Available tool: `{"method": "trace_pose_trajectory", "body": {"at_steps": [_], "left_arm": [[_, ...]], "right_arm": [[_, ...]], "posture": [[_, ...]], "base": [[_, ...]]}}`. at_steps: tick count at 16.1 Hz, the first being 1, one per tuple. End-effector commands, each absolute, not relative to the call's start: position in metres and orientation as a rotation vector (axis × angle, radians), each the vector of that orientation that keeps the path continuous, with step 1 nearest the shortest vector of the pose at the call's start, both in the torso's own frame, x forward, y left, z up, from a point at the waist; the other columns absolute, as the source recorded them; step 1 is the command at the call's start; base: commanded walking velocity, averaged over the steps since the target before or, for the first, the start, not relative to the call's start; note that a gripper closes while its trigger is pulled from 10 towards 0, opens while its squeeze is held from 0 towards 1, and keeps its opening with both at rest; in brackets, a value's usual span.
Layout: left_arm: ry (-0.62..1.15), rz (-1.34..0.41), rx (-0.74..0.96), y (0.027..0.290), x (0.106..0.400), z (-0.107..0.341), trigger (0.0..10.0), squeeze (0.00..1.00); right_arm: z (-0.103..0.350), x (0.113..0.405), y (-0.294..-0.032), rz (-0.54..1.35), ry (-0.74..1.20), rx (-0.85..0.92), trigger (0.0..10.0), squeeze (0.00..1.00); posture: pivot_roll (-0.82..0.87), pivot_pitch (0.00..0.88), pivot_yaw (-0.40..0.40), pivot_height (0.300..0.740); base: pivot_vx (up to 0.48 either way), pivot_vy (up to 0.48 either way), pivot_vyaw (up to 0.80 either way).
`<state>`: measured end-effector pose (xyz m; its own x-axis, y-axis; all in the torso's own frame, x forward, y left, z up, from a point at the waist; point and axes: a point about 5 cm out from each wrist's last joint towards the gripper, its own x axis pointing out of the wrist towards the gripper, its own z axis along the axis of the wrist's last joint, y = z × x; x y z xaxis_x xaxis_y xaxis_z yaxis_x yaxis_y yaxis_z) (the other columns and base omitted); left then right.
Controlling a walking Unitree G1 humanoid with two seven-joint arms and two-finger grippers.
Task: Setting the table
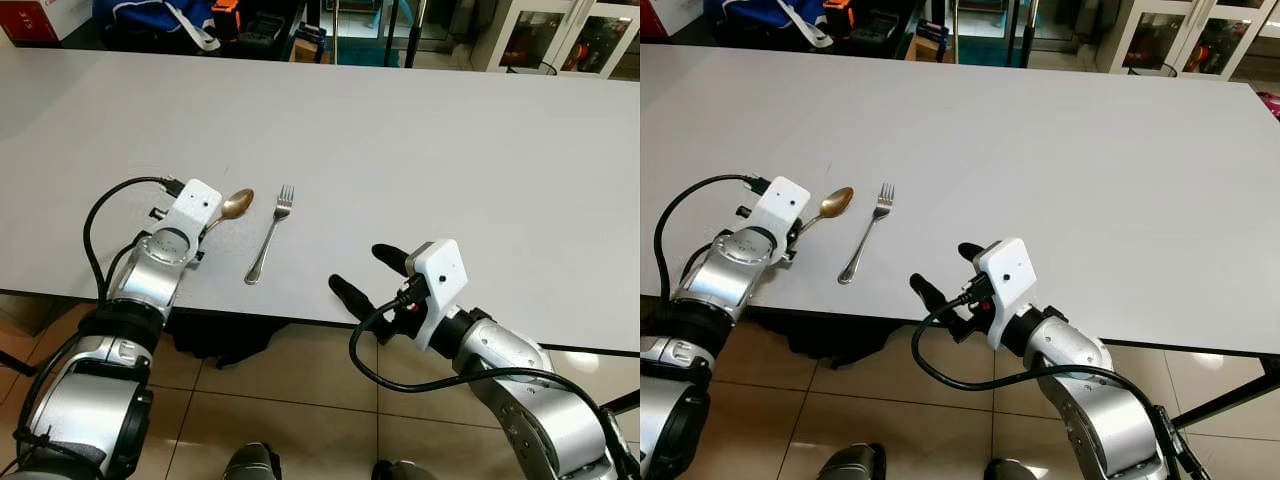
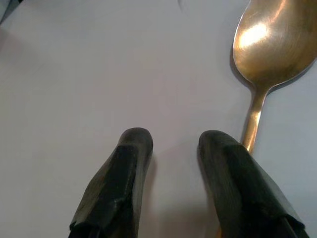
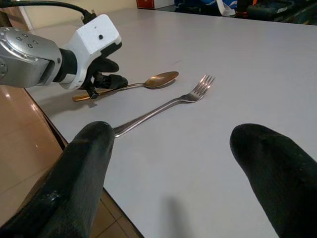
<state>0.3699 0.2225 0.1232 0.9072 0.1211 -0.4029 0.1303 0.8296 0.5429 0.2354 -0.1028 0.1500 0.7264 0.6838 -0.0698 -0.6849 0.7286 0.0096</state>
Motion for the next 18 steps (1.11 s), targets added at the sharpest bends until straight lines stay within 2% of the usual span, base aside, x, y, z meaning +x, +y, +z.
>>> {"method": "trace_pose_trajectory", "body": {"at_steps": [1, 13, 18], "left_arm": [[0.455, -0.040, 0.557, 0.215, 0.371, 0.122, 10.0, 0.00], [0.486, -0.180, 0.544, 0.184, 0.367, 0.118, 10.0, 0.00], [0.468, -0.111, 0.534, 0.196, 0.359, 0.129, 10.0, 0.00]], "right_arm": [[0.152, 0.234, -0.102, 0.759, 0.059, -0.033, 10.0, 0.00], [0.153, 0.233, -0.103, 0.764, 0.059, -0.036, 10.0, 0.00], [0.155, 0.233, -0.103, 0.762, 0.049, -0.021, 10.0, 0.00]], "posture": [[0.03, 0.103, 0.044, 0.740], [0.03, 0.108, 0.045, 0.740], [0.02, 0.108, 0.050, 0.740]], "base": [[0.000, 0.000, 0.00], [0.000, 0.000, 0.00], [0.000, 0.000, 0.00]]}}
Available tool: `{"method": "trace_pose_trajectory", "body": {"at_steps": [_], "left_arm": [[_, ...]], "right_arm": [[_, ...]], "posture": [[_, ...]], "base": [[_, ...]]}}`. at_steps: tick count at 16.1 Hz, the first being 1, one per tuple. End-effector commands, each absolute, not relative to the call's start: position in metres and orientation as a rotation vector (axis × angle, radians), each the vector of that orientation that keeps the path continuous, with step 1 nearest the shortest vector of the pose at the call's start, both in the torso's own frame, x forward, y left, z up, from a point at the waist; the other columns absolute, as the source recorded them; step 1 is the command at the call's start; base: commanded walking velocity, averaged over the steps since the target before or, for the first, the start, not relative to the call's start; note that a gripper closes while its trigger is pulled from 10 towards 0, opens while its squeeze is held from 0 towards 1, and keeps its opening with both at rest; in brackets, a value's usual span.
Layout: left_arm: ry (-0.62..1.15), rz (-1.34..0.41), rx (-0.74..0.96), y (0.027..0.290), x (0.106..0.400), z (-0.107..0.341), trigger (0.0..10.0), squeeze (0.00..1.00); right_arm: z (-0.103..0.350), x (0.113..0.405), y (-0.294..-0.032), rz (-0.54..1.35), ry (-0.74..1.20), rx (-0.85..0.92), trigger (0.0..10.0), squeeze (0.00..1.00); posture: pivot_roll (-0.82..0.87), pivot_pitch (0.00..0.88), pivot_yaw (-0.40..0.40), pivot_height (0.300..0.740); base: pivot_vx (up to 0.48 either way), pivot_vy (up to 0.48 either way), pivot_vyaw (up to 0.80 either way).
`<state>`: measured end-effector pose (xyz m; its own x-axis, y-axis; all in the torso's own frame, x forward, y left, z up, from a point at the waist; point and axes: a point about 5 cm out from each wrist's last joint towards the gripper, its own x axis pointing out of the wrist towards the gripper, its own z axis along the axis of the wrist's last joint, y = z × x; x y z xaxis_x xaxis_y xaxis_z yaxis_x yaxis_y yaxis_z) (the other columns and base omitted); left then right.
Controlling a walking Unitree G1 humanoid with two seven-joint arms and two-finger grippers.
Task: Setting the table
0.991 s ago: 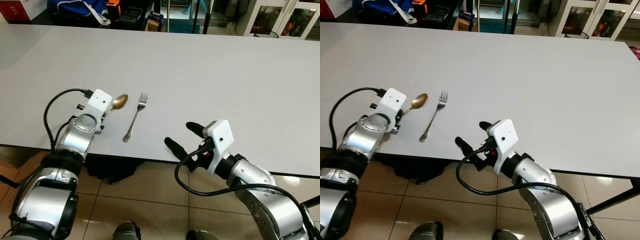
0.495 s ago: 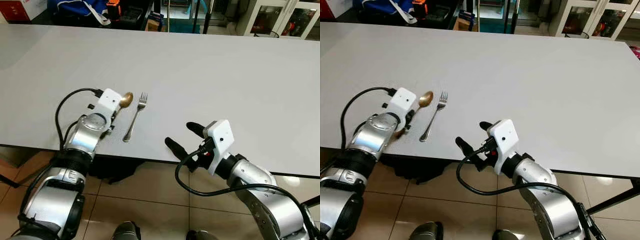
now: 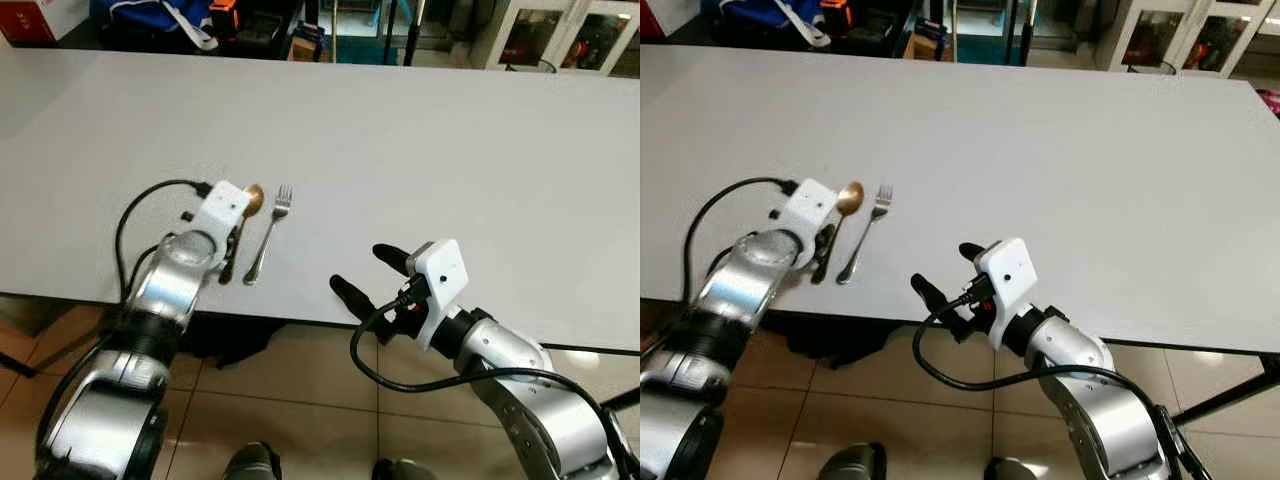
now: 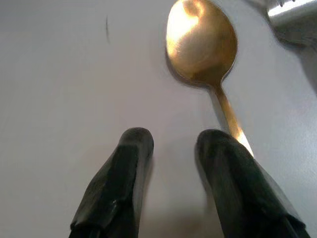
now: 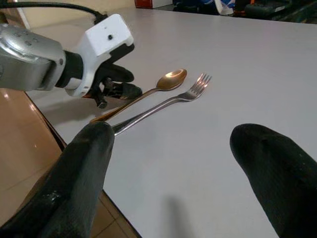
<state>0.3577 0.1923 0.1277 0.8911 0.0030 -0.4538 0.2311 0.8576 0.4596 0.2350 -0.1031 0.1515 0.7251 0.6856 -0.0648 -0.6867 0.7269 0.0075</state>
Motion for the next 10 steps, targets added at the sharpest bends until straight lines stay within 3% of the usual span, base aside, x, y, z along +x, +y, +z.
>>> {"method": "trace_pose_trajectory", "body": {"at_steps": [1, 5, 6, 9, 10], "left_arm": [[0.465, -0.080, 0.512, 0.203, 0.354, 0.134, 10.0, 0.00], [0.361, 0.042, 0.495, 0.228, 0.323, 0.177, 10.0, 0.00], [0.110, 0.028, 0.475, 0.214, 0.322, 0.201, 10.0, 0.00], [0.006, -0.012, 0.406, 0.194, 0.318, 0.197, 10.0, 0.00], [-0.005, -0.049, 0.364, 0.182, 0.312, 0.192, 10.0, 0.00]], "right_arm": [[0.156, 0.232, -0.103, 0.760, 0.045, -0.015, 10.0, 0.00], [0.162, 0.232, -0.106, 0.729, 0.017, 0.047, 10.0, 0.00], [0.167, 0.240, -0.111, 0.629, -0.039, 0.055, 10.0, 0.00], [0.169, 0.253, -0.120, 0.466, -0.081, 0.010, 10.0, 0.00], [0.171, 0.257, -0.126, 0.377, -0.099, 0.017, 10.0, 0.00]], "posture": [[0.02, 0.107, 0.056, 0.740], [0.04, 0.100, 0.036, 0.740], [0.05, 0.092, 0.028, 0.740], [0.04, 0.076, 0.026, 0.740], [0.03, 0.068, 0.028, 0.740]], "base": [[0.000, 0.000, 0.00], [0.000, 0.000, 0.00], [0.000, 0.000, 0.00], [0.000, 0.000, 0.00], [0.000, 0.480, 0.00]]}}
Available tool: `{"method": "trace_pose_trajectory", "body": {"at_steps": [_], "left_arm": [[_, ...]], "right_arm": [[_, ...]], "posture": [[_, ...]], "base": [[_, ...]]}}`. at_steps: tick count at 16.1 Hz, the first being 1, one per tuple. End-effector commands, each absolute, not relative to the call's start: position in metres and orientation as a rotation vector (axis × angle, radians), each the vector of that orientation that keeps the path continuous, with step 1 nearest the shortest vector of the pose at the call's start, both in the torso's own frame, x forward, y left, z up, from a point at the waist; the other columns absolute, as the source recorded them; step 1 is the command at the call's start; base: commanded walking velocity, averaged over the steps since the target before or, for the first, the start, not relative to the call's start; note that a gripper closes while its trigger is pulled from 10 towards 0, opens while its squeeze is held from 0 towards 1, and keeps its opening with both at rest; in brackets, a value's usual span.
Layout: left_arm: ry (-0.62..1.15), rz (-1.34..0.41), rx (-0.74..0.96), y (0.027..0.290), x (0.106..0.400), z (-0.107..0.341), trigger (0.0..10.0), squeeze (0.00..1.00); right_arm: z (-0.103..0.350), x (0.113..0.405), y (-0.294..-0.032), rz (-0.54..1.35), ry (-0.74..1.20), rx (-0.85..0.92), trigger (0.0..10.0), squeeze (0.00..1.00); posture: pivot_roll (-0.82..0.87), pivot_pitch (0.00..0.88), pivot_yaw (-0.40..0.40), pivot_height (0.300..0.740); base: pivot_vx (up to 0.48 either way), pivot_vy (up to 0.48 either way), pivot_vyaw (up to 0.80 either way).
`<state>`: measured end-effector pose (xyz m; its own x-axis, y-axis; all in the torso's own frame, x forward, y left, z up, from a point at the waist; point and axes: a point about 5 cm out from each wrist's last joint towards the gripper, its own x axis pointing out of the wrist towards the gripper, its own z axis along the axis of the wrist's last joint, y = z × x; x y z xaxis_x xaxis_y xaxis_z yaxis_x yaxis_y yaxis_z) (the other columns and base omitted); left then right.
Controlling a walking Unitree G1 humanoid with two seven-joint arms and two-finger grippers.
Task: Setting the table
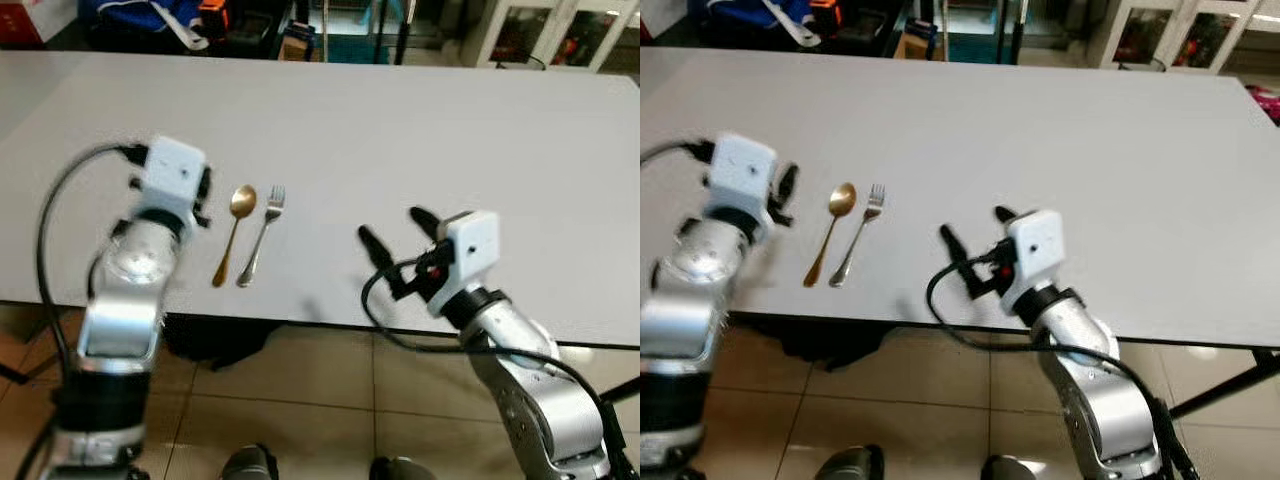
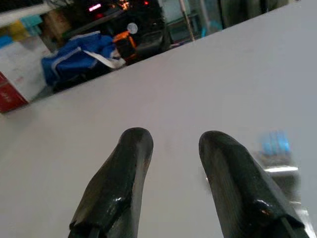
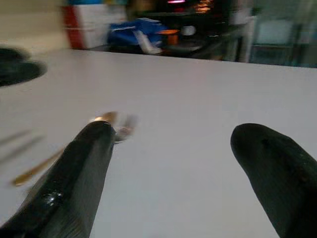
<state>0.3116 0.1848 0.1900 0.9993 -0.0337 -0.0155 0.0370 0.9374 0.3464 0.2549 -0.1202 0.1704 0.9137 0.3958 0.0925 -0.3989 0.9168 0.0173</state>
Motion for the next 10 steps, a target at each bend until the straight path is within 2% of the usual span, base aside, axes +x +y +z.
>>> {"method": "trace_pose_trajectory", "body": {"at_steps": [1, 3, 4, 6, 10], "left_arm": [[-0.020, -0.104, 0.291, 0.164, 0.298, 0.187, 10.0, 0.00], [-0.041, -0.099, 0.287, 0.162, 0.294, 0.183, 10.0, 0.00], [-0.020, -0.087, 0.284, 0.163, 0.293, 0.175, 10.0, 0.00], [-0.057, -0.078, 0.266, 0.165, 0.293, 0.173, 10.0, 0.00], [-0.079, -0.085, 0.303, 0.161, 0.296, 0.176, 10.0, 0.00]], "right_arm": [[0.172, 0.257, -0.138, 0.218, -0.119, 0.062, 10.0, 0.00], [0.166, 0.255, -0.144, 0.144, -0.100, 0.067, 10.0, 0.00], [0.156, 0.255, -0.149, 0.045, -0.036, 0.108, 10.0, 0.00], [0.157, 0.256, -0.150, 0.021, -0.064, 0.161, 10.0, 0.00], [0.159, 0.259, -0.150, 0.001, -0.086, 0.136, 10.0, 0.00]], "posture": [[0.03, 0.060, 0.027, 0.740], [0.04, 0.049, 0.031, 0.740], [0.03, 0.037, 0.039, 0.740], [0.03, 0.028, 0.042, 0.740], [0.03, 0.023, 0.028, 0.740]], "base": [[0.000, 0.480, 0.00], [0.000, 0.480, 0.00], [0.000, 0.480, 0.00], [0.000, 0.480, 0.00], [0.000, 0.480, 0.00]]}}
